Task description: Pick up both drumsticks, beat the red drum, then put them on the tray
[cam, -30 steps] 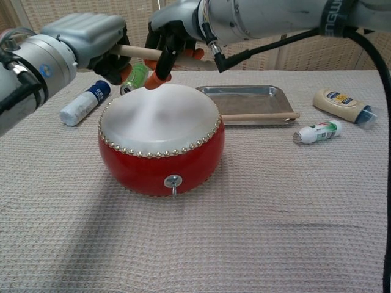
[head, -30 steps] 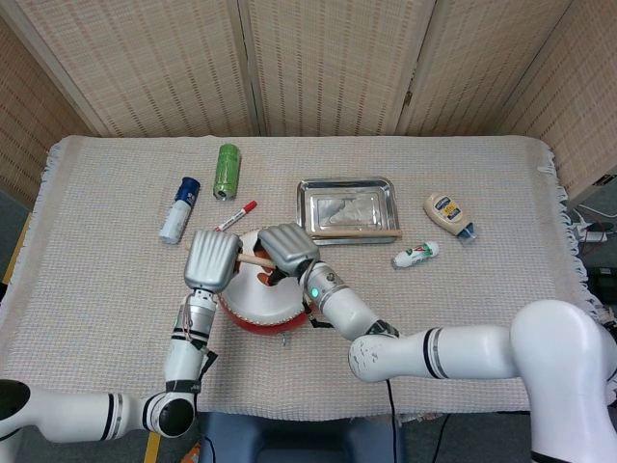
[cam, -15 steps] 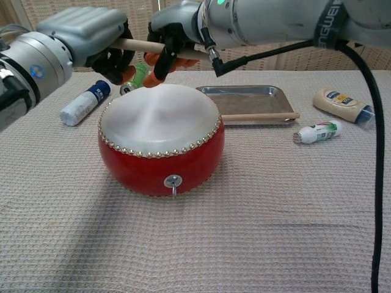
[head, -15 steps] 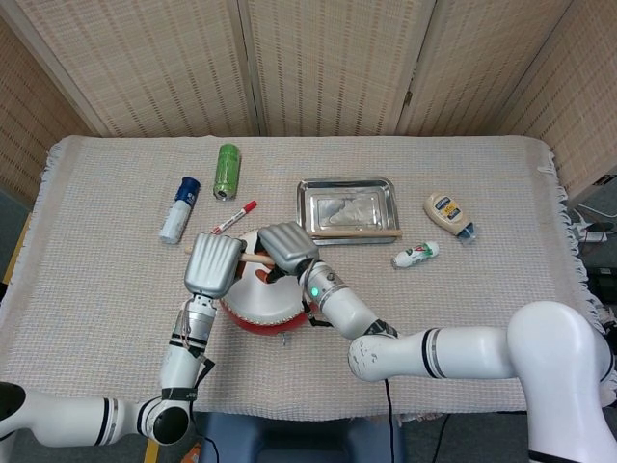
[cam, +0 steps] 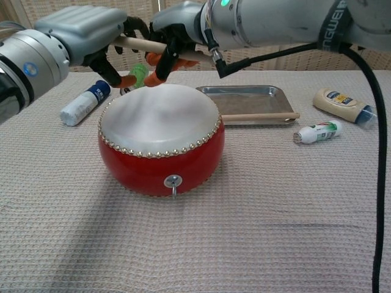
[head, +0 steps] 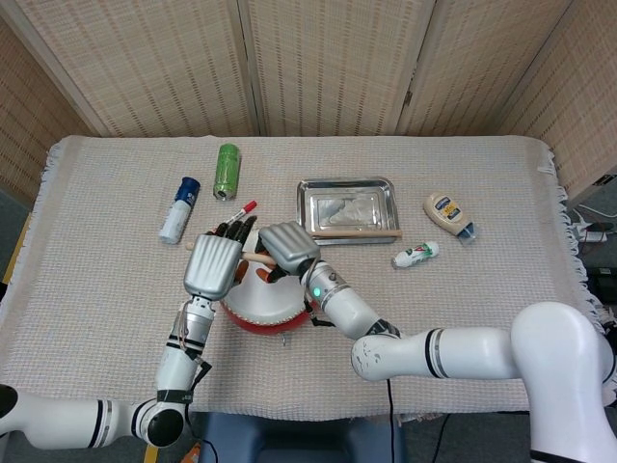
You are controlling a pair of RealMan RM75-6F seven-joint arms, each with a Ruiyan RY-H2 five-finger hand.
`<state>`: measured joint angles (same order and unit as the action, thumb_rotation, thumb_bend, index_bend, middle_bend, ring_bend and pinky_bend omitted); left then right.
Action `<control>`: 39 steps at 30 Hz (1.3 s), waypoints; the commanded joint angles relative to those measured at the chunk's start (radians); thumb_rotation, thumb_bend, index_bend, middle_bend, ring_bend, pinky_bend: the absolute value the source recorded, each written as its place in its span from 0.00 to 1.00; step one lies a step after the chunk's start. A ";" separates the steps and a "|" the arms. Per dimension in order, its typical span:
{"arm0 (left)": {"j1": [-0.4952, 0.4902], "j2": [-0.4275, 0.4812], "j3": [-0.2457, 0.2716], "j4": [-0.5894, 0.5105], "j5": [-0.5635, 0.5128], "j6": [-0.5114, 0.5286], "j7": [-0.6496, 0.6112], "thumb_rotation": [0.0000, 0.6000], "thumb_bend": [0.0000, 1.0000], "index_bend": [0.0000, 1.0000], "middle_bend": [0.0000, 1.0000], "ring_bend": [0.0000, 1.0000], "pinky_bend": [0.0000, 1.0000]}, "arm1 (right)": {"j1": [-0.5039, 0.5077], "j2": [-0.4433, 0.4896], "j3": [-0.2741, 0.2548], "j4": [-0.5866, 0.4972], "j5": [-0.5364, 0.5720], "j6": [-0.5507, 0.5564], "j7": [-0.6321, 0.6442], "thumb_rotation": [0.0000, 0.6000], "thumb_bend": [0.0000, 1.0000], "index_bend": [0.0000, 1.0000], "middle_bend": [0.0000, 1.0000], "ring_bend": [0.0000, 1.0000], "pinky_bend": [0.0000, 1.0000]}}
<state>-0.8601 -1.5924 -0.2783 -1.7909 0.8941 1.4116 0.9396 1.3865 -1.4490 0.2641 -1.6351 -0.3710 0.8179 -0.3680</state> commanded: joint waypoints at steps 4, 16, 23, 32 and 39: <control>0.003 0.016 -0.009 -0.019 -0.029 -0.016 -0.003 1.00 0.27 0.00 0.07 0.09 0.37 | -0.009 0.000 0.003 -0.002 -0.012 0.000 0.005 1.00 0.31 1.00 0.90 1.00 1.00; 0.020 0.061 -0.032 -0.049 -0.068 -0.024 -0.045 1.00 0.26 0.00 0.00 0.00 0.23 | -0.041 0.037 -0.009 -0.026 -0.039 -0.007 0.010 1.00 0.32 1.00 0.91 1.00 1.00; 0.048 0.138 -0.048 -0.084 -0.119 -0.047 -0.091 1.00 0.26 0.00 0.00 0.00 0.23 | -0.096 0.133 -0.042 -0.077 -0.081 -0.007 0.014 1.00 0.32 1.00 0.91 1.00 1.00; 0.118 0.242 -0.032 -0.095 -0.076 -0.051 -0.218 1.00 0.26 0.00 0.00 0.00 0.23 | -0.180 0.203 -0.109 0.058 -0.159 -0.108 0.062 1.00 0.32 1.00 0.91 1.00 1.00; 0.152 0.272 -0.015 -0.071 -0.053 -0.056 -0.284 1.00 0.26 0.00 0.00 0.00 0.23 | -0.230 0.111 -0.099 0.291 -0.296 -0.212 0.179 1.00 0.32 1.00 0.92 1.00 1.00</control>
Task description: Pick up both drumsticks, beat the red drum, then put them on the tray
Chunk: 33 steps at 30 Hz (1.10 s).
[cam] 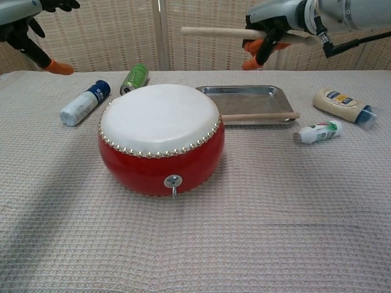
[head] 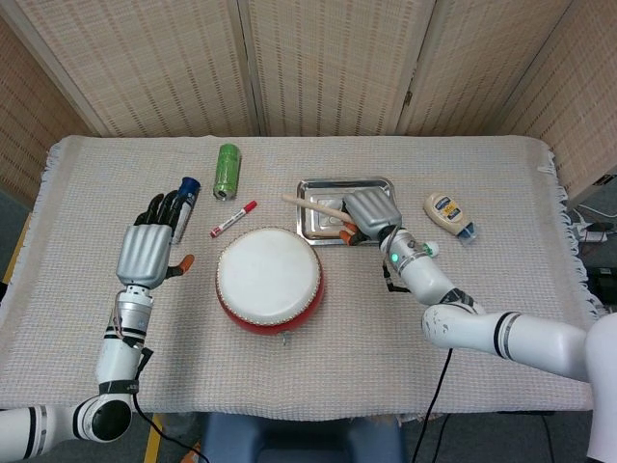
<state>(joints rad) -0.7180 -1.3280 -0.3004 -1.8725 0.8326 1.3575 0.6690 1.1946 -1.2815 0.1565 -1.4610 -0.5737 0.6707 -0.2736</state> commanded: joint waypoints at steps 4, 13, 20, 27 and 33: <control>0.021 0.012 0.021 0.032 0.010 -0.009 -0.024 1.00 0.26 0.00 0.00 0.00 0.23 | -0.064 -0.107 0.024 0.240 -0.217 -0.108 0.161 1.00 0.33 1.00 0.92 1.00 1.00; 0.042 0.027 0.033 0.049 0.018 -0.021 -0.059 1.00 0.26 0.00 0.00 0.00 0.23 | -0.063 -0.229 -0.022 0.526 -0.387 -0.218 0.197 1.00 0.33 1.00 0.92 1.00 1.00; 0.060 0.046 0.035 0.045 0.031 -0.023 -0.090 1.00 0.26 0.00 0.00 0.00 0.23 | -0.060 -0.354 -0.051 0.753 -0.517 -0.261 0.236 1.00 0.33 1.00 0.92 1.00 1.00; 0.071 0.056 0.037 0.053 0.027 -0.034 -0.110 1.00 0.26 0.00 0.00 0.00 0.23 | -0.046 -0.459 -0.064 0.914 -0.632 -0.299 0.324 1.00 0.33 1.00 0.92 1.00 1.00; 0.077 0.059 0.041 0.064 0.020 -0.050 -0.122 1.00 0.26 0.00 0.00 0.00 0.23 | -0.031 -0.537 -0.069 1.044 -0.690 -0.337 0.383 1.00 0.33 1.00 0.92 0.94 1.00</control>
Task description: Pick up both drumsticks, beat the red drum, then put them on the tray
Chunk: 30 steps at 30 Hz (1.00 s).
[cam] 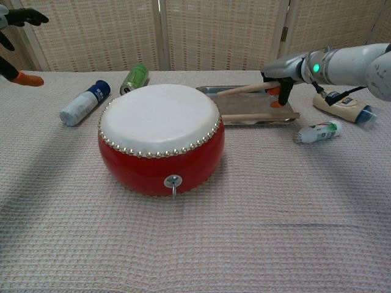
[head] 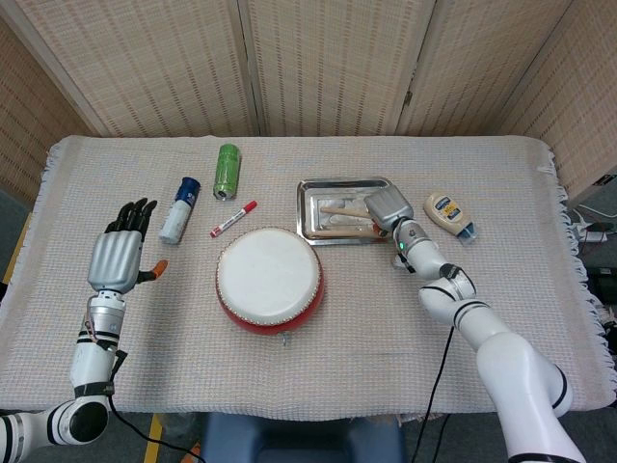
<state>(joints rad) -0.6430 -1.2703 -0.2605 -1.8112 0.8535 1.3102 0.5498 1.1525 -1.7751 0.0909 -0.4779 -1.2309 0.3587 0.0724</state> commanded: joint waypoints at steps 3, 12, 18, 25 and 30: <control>0.005 0.002 0.002 0.008 -0.001 -0.007 -0.009 1.00 0.26 0.00 0.00 0.00 0.23 | 0.018 -0.070 -0.002 0.101 -0.055 -0.037 0.073 1.00 0.33 0.96 0.88 0.88 0.95; 0.011 0.006 0.001 0.017 0.000 -0.014 -0.025 1.00 0.26 0.00 0.00 0.00 0.23 | 0.038 -0.113 0.016 0.185 -0.090 -0.077 0.156 1.00 0.32 0.55 0.57 0.56 0.72; 0.016 0.008 0.001 0.017 0.008 -0.010 -0.030 1.00 0.26 0.00 0.00 0.00 0.23 | 0.038 -0.121 0.032 0.216 -0.095 -0.079 0.175 1.00 0.22 0.29 0.43 0.39 0.62; 0.020 0.012 0.000 0.009 0.021 -0.006 -0.033 1.00 0.26 0.00 0.00 0.00 0.23 | 0.030 -0.094 0.055 0.197 -0.091 -0.064 0.191 1.00 0.18 0.18 0.35 0.28 0.48; 0.027 0.022 -0.002 0.007 0.031 -0.007 -0.050 1.00 0.26 0.00 0.00 0.00 0.22 | 0.004 -0.027 0.078 0.096 -0.094 0.020 0.236 1.00 0.18 0.17 0.34 0.27 0.47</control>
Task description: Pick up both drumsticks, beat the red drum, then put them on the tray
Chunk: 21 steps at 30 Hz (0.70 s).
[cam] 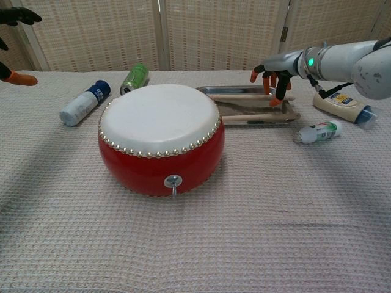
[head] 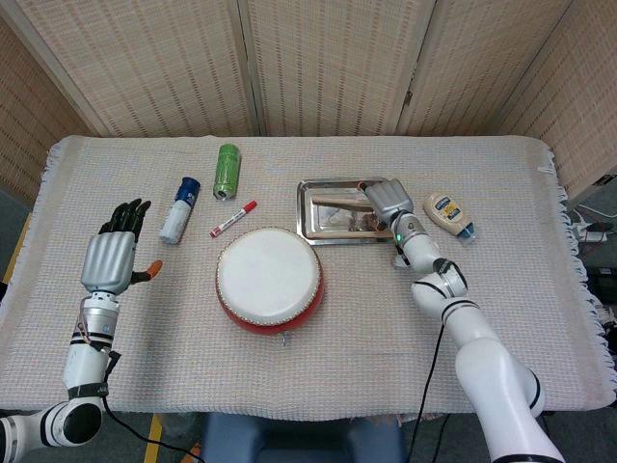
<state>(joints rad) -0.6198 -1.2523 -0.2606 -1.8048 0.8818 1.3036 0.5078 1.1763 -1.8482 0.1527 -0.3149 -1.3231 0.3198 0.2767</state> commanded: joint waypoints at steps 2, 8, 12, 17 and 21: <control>0.013 0.014 -0.002 0.007 0.006 -0.004 -0.030 1.00 0.26 0.00 0.00 0.00 0.22 | -0.054 0.110 0.029 -0.158 -0.008 0.154 0.060 1.00 0.18 0.17 0.34 0.27 0.47; 0.047 0.036 0.001 0.029 0.019 -0.001 -0.095 1.00 0.26 0.00 0.00 0.00 0.22 | -0.151 0.265 0.048 -0.357 -0.007 0.321 0.071 1.00 0.18 0.18 0.34 0.25 0.45; 0.088 0.063 0.024 0.060 0.071 0.003 -0.165 1.00 0.26 0.00 0.00 0.00 0.22 | -0.283 0.470 0.048 -0.672 0.024 0.457 -0.018 1.00 0.18 0.19 0.33 0.23 0.41; 0.147 0.075 0.059 0.098 0.132 0.036 -0.228 1.00 0.27 0.00 0.00 0.00 0.21 | -0.444 0.627 0.032 -0.948 0.103 0.615 -0.171 1.00 0.18 0.16 0.29 0.16 0.32; 0.203 0.074 0.094 0.116 0.192 0.087 -0.272 1.00 0.27 0.00 0.00 0.00 0.21 | -0.570 0.695 -0.005 -1.094 0.111 0.754 -0.222 1.00 0.18 0.05 0.19 0.07 0.22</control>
<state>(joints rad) -0.4374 -1.1793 -0.1834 -1.6986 1.0524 1.3700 0.2549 0.7572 -1.2738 0.1789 -1.2507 -1.2508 0.9136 0.1504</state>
